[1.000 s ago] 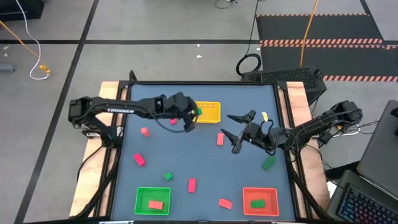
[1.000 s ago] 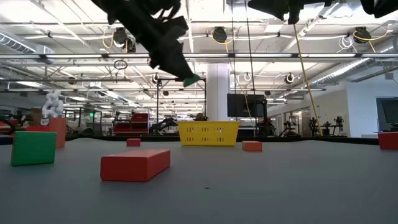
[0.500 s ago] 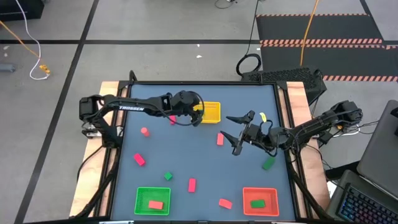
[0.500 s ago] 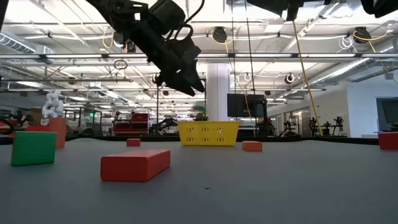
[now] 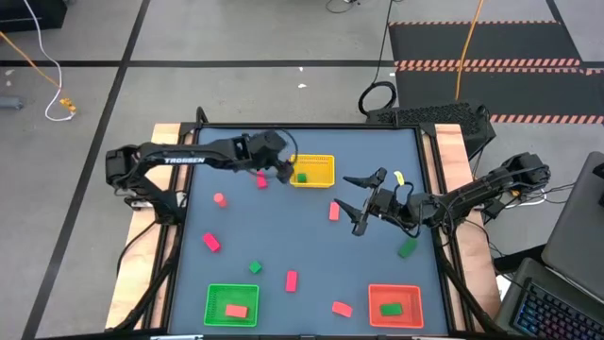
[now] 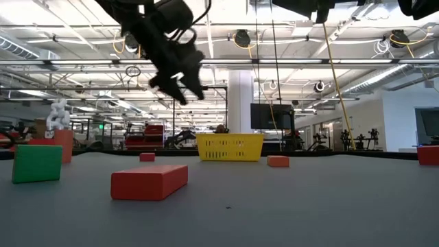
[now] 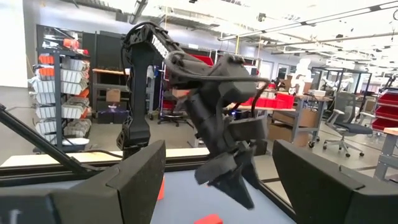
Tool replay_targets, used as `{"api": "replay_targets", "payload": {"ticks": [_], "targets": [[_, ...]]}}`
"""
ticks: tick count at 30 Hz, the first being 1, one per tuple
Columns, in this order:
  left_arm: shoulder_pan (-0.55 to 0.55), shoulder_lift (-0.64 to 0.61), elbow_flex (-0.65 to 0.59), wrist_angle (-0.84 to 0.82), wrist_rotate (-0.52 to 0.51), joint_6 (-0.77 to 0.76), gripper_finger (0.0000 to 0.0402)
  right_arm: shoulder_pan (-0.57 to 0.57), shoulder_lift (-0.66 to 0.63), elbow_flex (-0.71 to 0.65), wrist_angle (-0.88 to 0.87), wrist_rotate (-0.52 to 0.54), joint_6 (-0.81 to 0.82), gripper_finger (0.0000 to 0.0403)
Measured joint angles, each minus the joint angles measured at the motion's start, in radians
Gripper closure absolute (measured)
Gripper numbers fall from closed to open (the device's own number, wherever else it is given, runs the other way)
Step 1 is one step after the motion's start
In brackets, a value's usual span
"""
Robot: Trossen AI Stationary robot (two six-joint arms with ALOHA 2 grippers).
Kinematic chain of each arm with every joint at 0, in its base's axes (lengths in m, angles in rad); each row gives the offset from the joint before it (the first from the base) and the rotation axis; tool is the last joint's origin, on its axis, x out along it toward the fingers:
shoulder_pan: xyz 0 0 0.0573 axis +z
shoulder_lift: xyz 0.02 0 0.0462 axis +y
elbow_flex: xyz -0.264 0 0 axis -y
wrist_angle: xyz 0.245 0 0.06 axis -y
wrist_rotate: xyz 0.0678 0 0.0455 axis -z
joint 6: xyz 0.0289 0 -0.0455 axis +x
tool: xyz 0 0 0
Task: Sort & place blocks by color
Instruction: Put the red block into the yellow bin
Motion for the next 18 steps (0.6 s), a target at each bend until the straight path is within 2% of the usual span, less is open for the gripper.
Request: {"api": "replay_targets", "payload": {"ticks": [2,6,12,18], "targets": [[0.023,-0.01,0.0,-0.092,-0.001,-0.085,0.0093,0.0,0.0,0.0,0.0,0.0,0.008,0.0115],[0.052,0.001,-0.001,-0.262,0.001,-0.152,0.0129,0.0,0.0,0.0,0.005,0.0,0.03,0.0115],[0.062,0.034,0.001,-0.279,0.006,-0.214,0.0166,0.0,0.0,0.0,0.027,0.0,0.031,0.0115],[0.089,0.128,0.0,-0.289,0.074,-0.3,0.0167,0.0,0.0,0.0,0.033,-0.002,0.028,0.0115]]}}
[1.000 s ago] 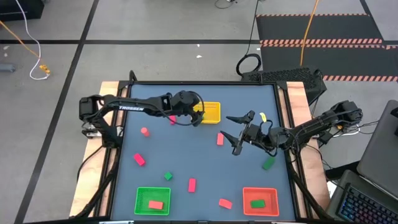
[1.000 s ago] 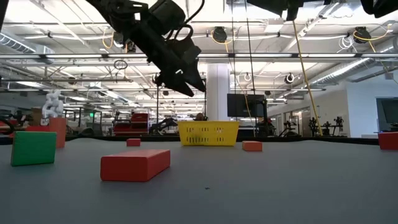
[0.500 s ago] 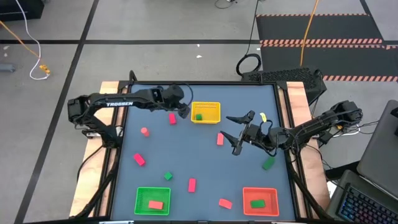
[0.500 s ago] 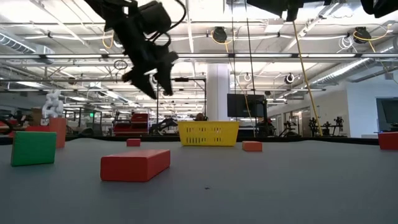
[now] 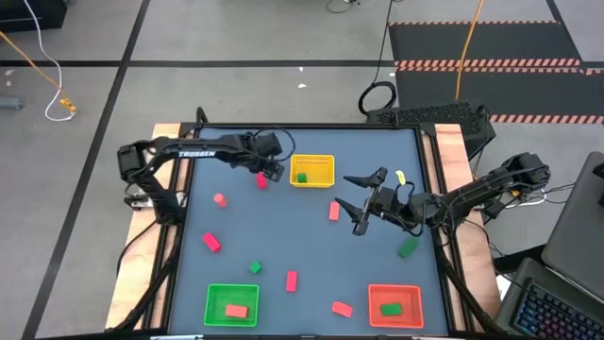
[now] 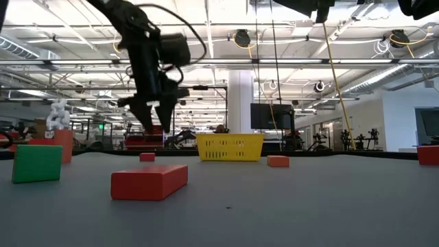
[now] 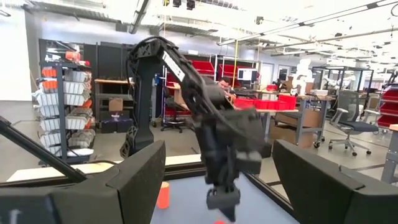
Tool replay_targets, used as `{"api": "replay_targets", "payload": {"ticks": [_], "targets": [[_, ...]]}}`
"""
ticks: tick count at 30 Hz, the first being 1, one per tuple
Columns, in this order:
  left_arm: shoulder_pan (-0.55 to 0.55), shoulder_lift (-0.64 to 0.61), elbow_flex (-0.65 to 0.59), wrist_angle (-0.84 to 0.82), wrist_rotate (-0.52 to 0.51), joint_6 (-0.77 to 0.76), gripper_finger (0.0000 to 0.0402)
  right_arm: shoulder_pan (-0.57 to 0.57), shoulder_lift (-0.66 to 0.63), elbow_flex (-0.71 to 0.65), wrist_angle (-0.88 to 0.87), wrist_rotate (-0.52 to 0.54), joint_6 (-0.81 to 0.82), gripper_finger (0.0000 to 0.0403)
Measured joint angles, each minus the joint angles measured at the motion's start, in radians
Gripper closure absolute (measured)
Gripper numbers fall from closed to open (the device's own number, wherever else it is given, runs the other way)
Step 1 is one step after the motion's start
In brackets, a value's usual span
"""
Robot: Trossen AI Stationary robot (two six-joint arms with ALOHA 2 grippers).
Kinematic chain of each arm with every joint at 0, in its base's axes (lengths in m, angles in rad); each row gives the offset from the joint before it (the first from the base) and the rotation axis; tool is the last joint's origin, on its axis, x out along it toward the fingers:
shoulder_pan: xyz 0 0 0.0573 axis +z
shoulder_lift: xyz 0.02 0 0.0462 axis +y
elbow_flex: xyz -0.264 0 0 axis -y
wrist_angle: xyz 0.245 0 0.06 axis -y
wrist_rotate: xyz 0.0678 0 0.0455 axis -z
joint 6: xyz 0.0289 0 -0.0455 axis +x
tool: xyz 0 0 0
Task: Sort & place blocks by color
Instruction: Put the red block into the yellow bin
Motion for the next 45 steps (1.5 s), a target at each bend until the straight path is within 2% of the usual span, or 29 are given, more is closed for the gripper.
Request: {"api": "replay_targets", "payload": {"ticks": [5,14,20,25,36,42,45], "targets": [[0.01,0.082,0.0,-0.004,0.099,-0.048,0.0148,0.0,0.0,0.0,0.0,-0.001,-0.007,0.0115],[0.011,0.113,0.002,-0.022,0.1,-0.08,0.0121,0.0,0.0,0.0,0.001,-0.001,-0.036,0.0115],[0.012,0.117,-0.004,-0.098,0.1,-0.077,0.0141,0.0,0.0,0.0,0.004,-0.001,-0.039,0.0115],[0.011,0.09,-0.001,-0.094,0.103,-0.075,0.0156,0.0,-0.001,0.0,0.01,-0.001,-0.04,0.0115],[0.006,0.09,-0.001,-0.163,0.083,-0.074,0.0158,0.0,-0.001,0.0,0.011,-0.001,-0.039,0.0115],[0.002,0.09,-0.001,-0.178,0.018,-0.051,0.0162,0.0,-0.001,0.0,0.011,-0.001,-0.039,0.0115],[0.002,0.092,-0.001,-0.169,0.012,-0.035,0.0184,0.0,-0.001,0.0,0.011,-0.001,-0.039,0.0115]]}}
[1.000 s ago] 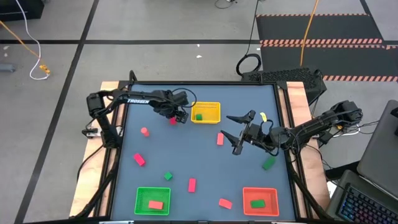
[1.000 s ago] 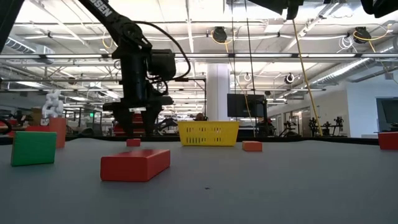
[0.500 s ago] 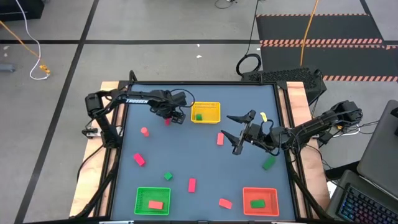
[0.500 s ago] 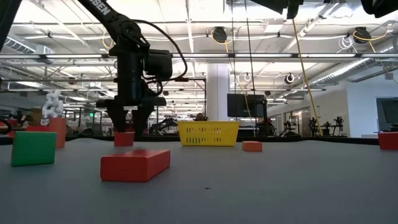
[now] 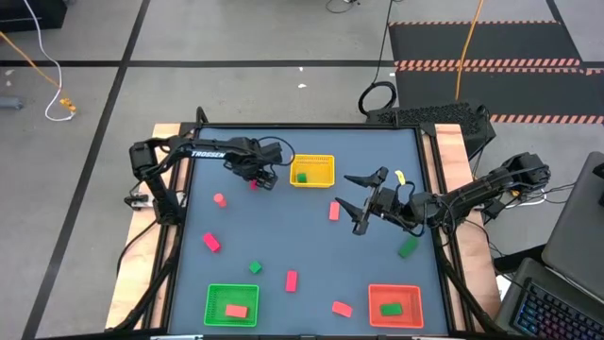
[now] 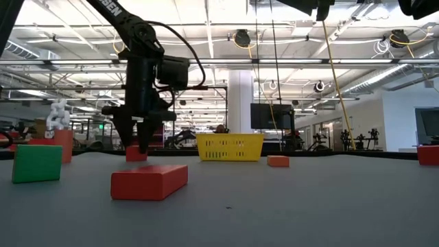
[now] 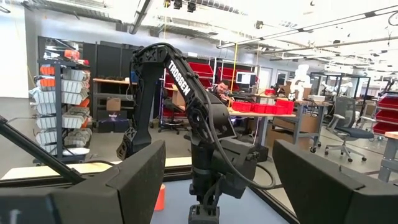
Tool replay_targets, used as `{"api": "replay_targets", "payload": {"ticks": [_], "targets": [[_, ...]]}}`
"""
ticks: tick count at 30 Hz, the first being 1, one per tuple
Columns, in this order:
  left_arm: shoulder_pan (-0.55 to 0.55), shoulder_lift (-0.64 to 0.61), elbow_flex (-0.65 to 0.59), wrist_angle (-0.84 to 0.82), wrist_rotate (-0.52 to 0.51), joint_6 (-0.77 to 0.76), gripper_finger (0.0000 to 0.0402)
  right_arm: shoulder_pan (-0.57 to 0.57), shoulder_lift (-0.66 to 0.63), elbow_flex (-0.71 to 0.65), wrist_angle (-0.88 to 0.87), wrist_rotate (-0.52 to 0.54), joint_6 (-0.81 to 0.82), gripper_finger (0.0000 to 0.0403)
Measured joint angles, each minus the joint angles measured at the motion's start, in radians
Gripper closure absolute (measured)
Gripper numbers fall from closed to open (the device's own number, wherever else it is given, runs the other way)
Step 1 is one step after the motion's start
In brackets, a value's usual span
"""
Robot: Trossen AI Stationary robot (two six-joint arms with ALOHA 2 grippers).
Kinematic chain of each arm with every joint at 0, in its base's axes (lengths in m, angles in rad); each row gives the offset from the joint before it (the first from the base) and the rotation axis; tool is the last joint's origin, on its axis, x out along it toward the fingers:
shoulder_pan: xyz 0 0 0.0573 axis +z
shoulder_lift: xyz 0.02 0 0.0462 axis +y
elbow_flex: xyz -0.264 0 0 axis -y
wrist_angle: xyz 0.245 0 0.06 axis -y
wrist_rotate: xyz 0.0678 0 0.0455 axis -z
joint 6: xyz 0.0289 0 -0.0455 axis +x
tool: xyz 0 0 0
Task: Sort & place blocks by color
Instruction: Put the red block into the yellow bin
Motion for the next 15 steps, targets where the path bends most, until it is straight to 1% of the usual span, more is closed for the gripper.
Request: {"api": "replay_targets", "payload": {"ticks": [4,9,10,15], "targets": [[-0.002,0.009,0.0,0.006,-0.001,0.023,0.0241,0.0,0.0,0.0,0.0,0.0,0.0,0.0115],[-0.002,0.007,0.001,0.035,0.015,0.059,0.0337,0.0,0.0,0.0,0.0,0.0,-0.013,0.0115],[-0.002,0.007,0.002,0.036,0.024,0.07,0.0351,0.0,0.0,0.0,0.0,0.0,-0.016,0.0115],[-0.002,0.006,0.002,0.037,0.075,0.109,0.035,0.0,0.0,0.0,0.0,0.0,-0.023,0.0115]]}}
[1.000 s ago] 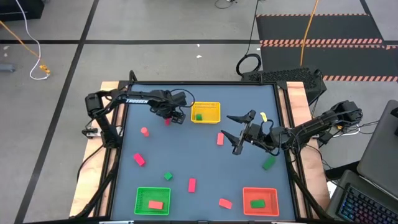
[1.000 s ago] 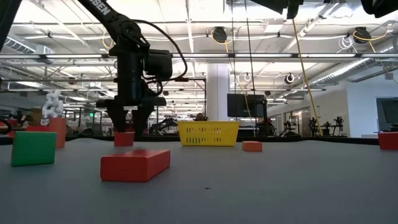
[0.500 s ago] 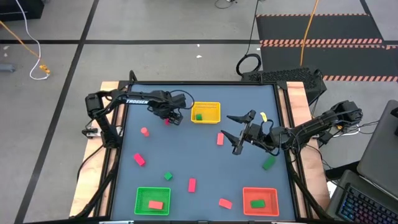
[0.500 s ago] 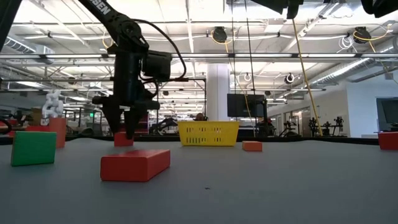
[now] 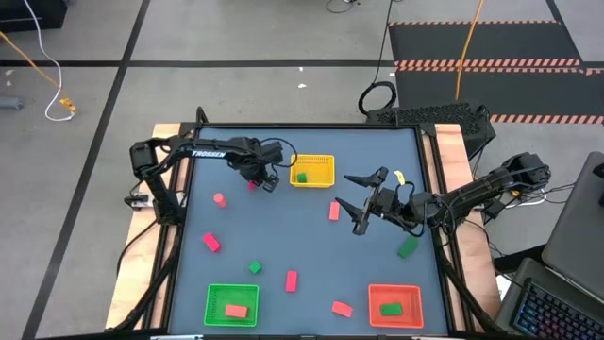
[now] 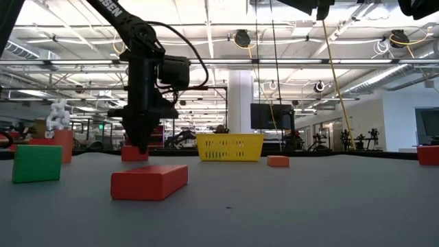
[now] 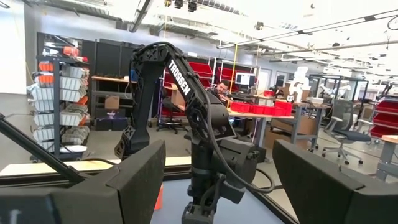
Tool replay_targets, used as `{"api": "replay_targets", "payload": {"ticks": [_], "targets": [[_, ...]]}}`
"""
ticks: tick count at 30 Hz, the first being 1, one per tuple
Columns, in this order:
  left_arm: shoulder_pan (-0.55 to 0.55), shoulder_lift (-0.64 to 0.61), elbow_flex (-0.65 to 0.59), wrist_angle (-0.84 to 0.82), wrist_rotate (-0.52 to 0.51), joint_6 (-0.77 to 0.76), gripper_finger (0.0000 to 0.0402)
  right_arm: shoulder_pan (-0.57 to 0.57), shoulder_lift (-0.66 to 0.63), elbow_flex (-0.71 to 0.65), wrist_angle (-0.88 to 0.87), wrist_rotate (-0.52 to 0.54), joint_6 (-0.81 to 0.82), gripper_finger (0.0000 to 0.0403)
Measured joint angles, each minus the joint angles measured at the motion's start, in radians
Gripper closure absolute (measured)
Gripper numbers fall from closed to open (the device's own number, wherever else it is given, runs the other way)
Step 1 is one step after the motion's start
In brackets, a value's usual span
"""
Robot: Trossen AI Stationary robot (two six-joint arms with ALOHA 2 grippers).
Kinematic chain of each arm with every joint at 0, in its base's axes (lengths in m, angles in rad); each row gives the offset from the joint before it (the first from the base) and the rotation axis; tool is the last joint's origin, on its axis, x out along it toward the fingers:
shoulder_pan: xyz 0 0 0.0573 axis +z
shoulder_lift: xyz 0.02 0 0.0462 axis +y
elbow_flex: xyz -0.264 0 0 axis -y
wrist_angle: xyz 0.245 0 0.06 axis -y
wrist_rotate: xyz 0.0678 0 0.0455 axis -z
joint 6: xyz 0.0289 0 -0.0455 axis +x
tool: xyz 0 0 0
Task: Sort & place blocks by color
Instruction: Put the red block into the yellow bin
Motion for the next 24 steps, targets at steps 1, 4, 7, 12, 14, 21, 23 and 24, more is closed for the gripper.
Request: {"api": "replay_targets", "payload": {"ticks": [1,4,7,12,14,21,23,24], "targets": [[0.0,0.0,0.0,0.0,0.017,0.003,0.035,0.0,0.0,0.0,0.0,0.0,-0.003,0.0115],[-0.004,-0.004,0.0,0.003,0.078,0.038,0.0349,0.0,-0.006,0.0,-0.001,0.0,-0.018,0.0115],[-0.029,-0.019,-0.001,0.009,0.11,0.077,0.0341,0.0,-0.011,0.0,-0.007,0.001,-0.022,0.0115],[-0.072,-0.132,-0.002,0.08,0.118,0.122,0.0348,-0.005,-0.011,0.0,-0.042,0.002,-0.021,0.0115],[-0.096,-0.204,-0.002,0.143,0.132,0.136,0.0348,-0.01,-0.011,0.0,-0.041,0.003,-0.006,0.0115],[-0.222,-0.427,-0.001,0.543,0.058,0.224,0.0347,-0.029,-0.011,0.0,-0.044,-0.054,0.116,0.0115],[-0.271,-0.444,0.0,0.667,0.034,0.272,0.0347,-0.034,-0.011,0.0,-0.046,-0.109,0.16,0.0115],[-0.292,-0.449,0.0,0.712,0.026,0.298,0.0348,-0.036,-0.011,0.0,-0.045,-0.13,0.175,0.0115]]}}
